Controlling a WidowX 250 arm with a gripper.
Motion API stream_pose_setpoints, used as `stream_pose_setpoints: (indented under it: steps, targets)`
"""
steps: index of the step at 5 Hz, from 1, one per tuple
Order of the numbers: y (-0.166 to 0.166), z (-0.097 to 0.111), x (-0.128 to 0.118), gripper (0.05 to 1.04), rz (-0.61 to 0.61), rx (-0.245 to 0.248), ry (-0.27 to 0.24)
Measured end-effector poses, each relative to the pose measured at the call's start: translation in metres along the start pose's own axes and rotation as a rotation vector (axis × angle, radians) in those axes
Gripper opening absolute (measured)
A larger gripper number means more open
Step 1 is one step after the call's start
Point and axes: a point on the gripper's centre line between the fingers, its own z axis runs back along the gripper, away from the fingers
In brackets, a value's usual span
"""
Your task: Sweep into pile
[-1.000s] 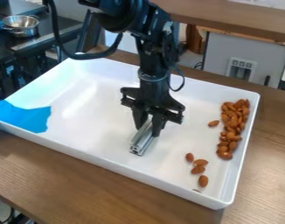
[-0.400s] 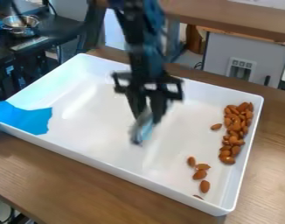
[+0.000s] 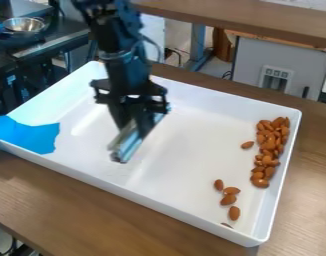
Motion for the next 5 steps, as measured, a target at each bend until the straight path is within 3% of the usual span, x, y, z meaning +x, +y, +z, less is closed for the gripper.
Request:
stream_pose_setpoints:
  steps: [1,2,3,4,5]
  targets:
    - [0.039,-0.007,0.001,0.368,0.074,0.044,0.019]
    - [0.058,-0.005,0.000,0.368,0.068,0.069,0.010]
    - [0.072,-0.019,-0.003,0.428,0.069,0.147,0.012]
    - [0.076,-0.028,-0.009,0.743,0.056,0.161,0.076]
    - [0.073,-0.020,-0.006,0.984,0.019,0.138,0.102]
